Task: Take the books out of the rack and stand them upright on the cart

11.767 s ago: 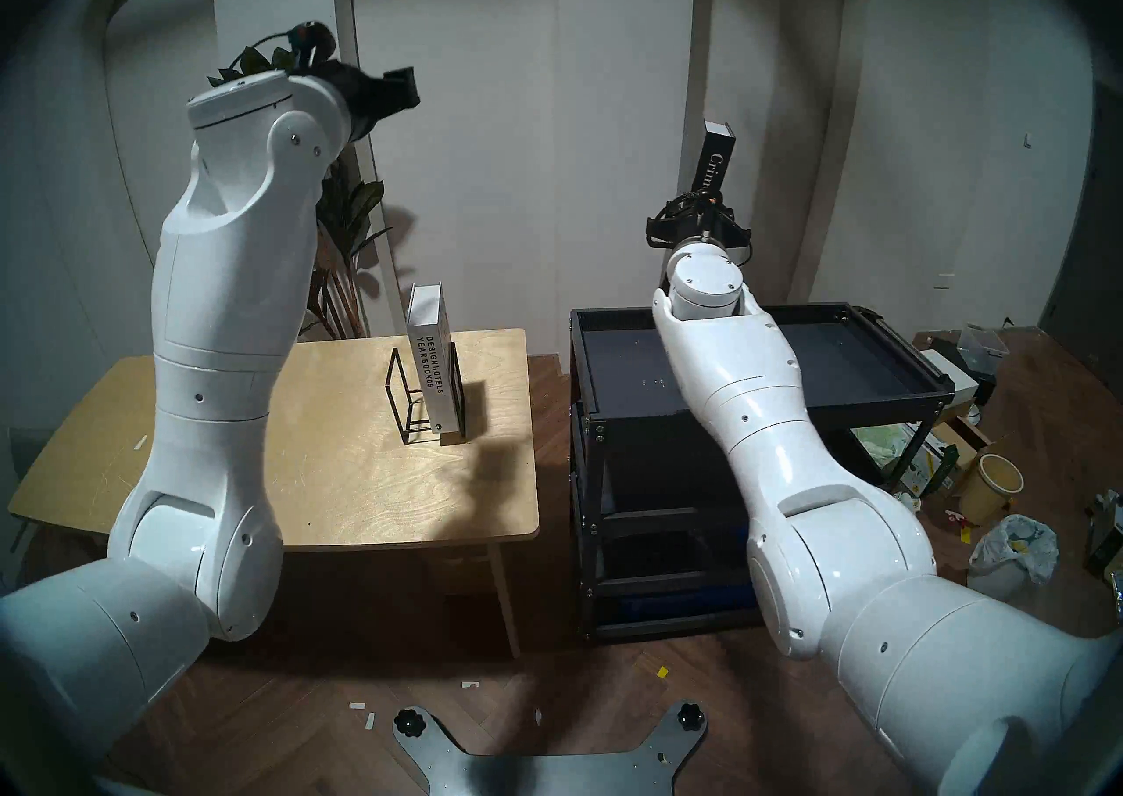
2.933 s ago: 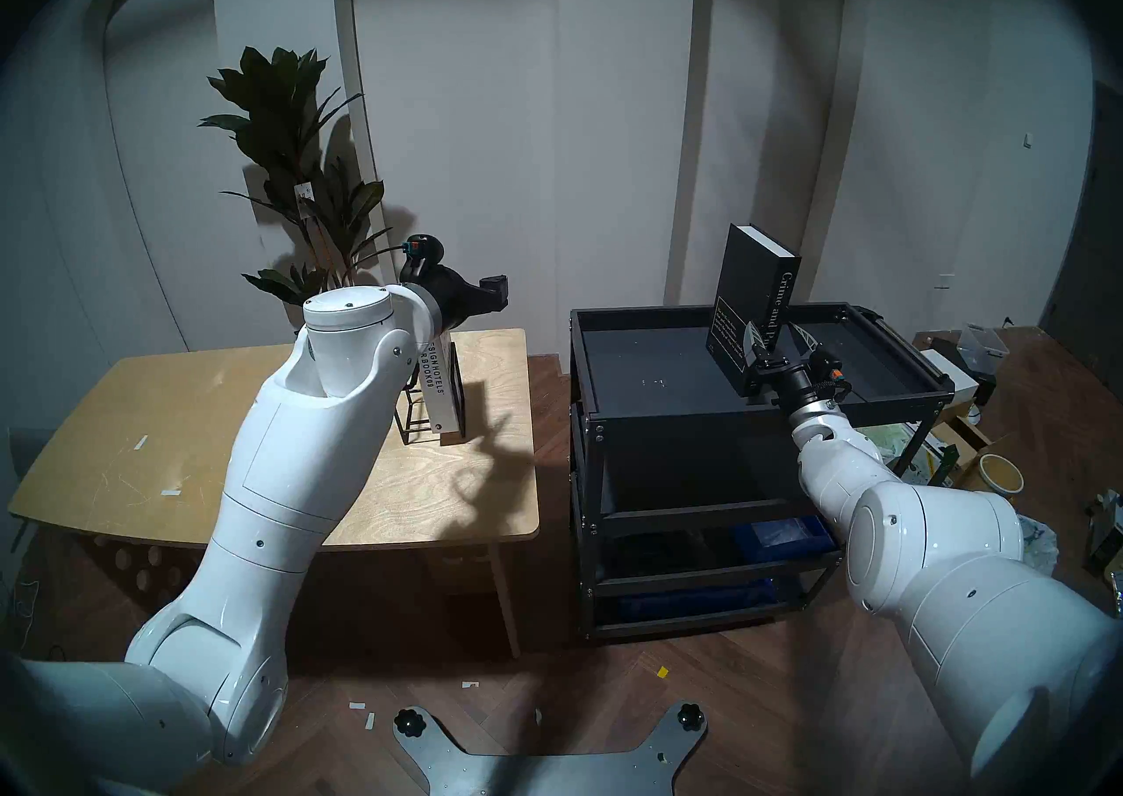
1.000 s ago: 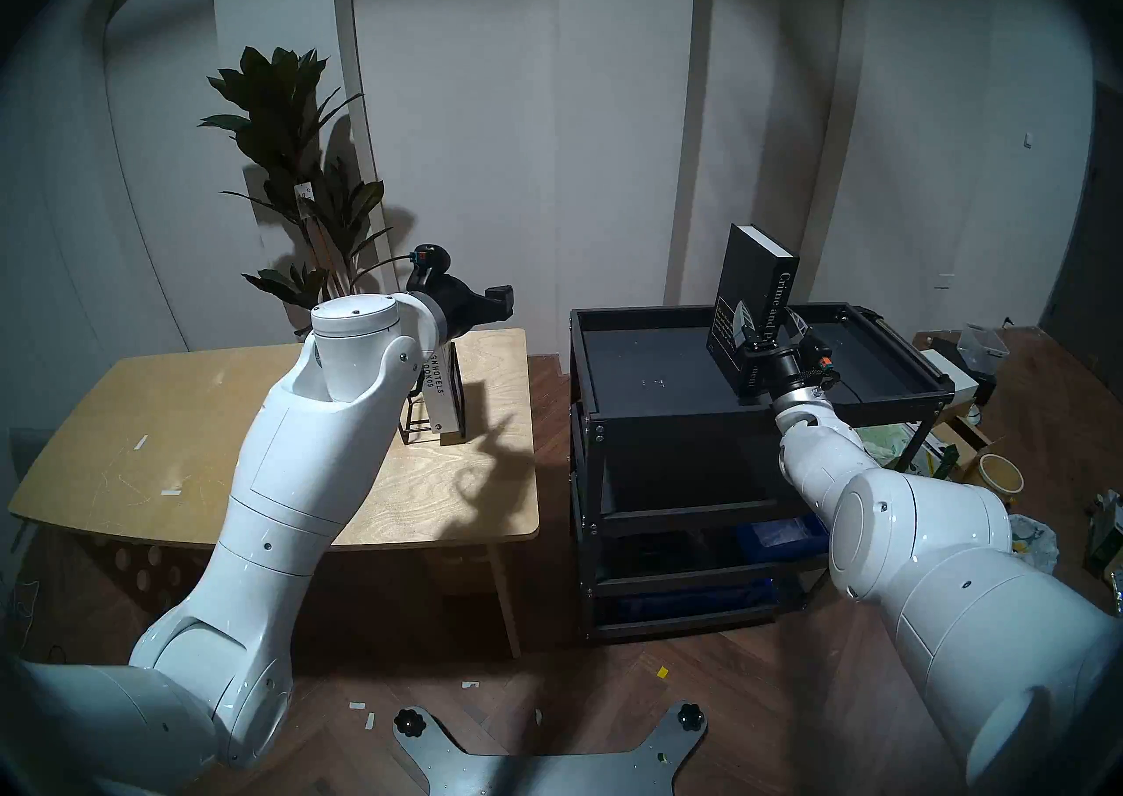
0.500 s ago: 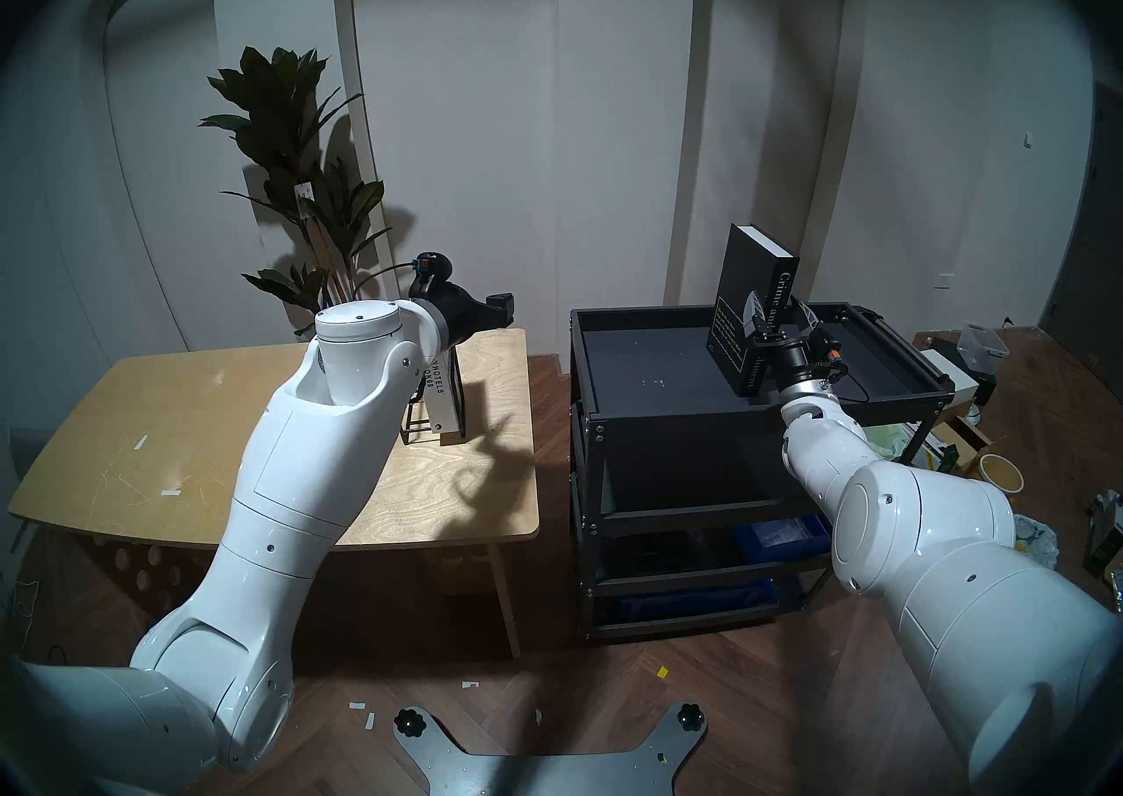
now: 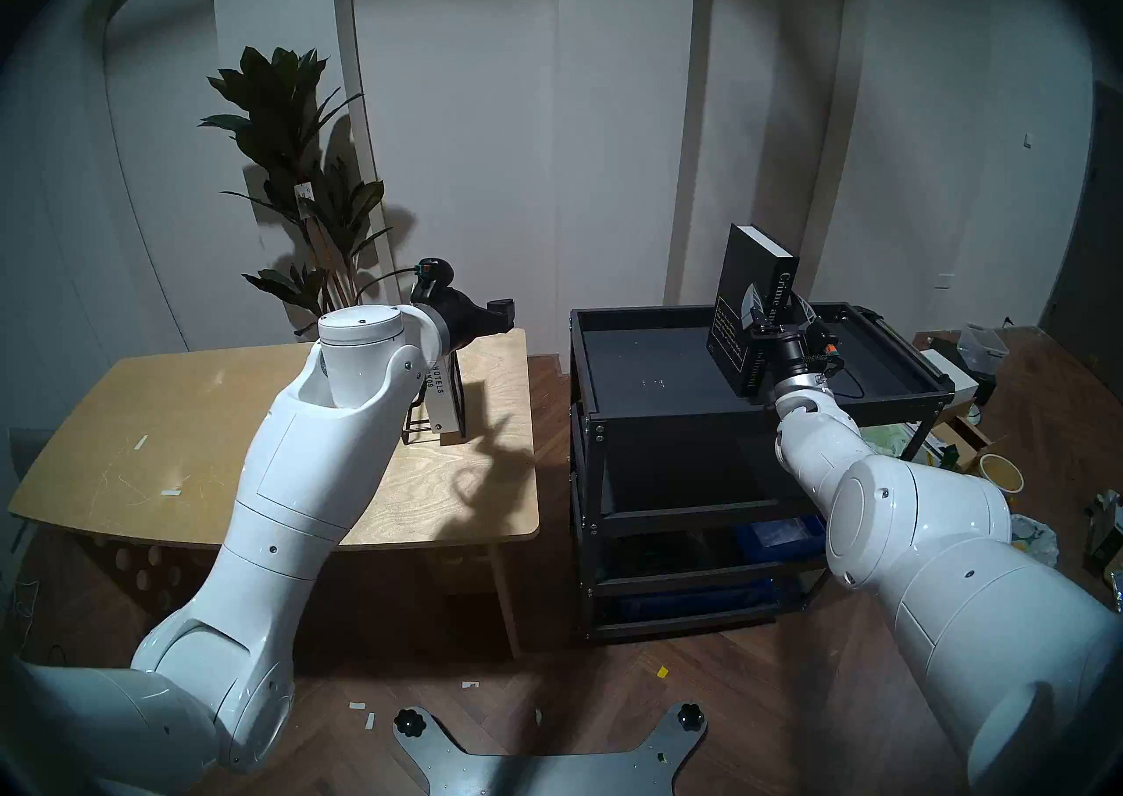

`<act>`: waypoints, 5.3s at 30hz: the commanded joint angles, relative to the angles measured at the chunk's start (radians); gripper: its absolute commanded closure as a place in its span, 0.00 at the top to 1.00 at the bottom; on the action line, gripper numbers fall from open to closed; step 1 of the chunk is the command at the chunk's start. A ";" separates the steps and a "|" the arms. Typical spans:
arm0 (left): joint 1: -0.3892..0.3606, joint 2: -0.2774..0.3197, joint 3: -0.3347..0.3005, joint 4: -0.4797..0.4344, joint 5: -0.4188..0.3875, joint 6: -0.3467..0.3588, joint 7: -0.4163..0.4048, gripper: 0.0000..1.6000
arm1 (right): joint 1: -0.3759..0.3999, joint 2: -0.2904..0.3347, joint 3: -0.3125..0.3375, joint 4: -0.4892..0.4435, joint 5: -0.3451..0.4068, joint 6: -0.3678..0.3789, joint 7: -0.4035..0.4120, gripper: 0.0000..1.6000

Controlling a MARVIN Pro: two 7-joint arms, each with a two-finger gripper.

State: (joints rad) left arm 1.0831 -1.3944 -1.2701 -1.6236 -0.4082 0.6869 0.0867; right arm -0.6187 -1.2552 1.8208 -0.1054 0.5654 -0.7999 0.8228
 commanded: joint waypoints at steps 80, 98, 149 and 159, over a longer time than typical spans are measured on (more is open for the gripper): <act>-0.013 -0.021 -0.013 0.017 0.032 -0.003 -0.034 1.00 | 0.214 -0.101 0.044 -0.050 0.041 -0.004 -0.118 1.00; -0.012 -0.025 -0.017 0.020 0.041 -0.003 -0.042 1.00 | 0.254 -0.124 0.044 -0.058 0.050 -0.003 -0.149 1.00; -0.030 0.020 -0.114 0.032 0.083 -0.009 -0.042 1.00 | 0.458 -0.218 -0.026 -0.145 0.039 0.005 -0.206 1.00; -0.031 0.043 -0.144 0.040 0.095 -0.009 -0.026 1.00 | 0.518 -0.225 -0.046 -0.178 0.019 0.002 -0.220 1.00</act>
State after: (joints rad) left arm 1.0799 -1.3669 -1.3934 -1.5726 -0.3186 0.6847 0.0551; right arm -0.1877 -1.4707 1.7846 -0.2369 0.5929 -0.7978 0.6087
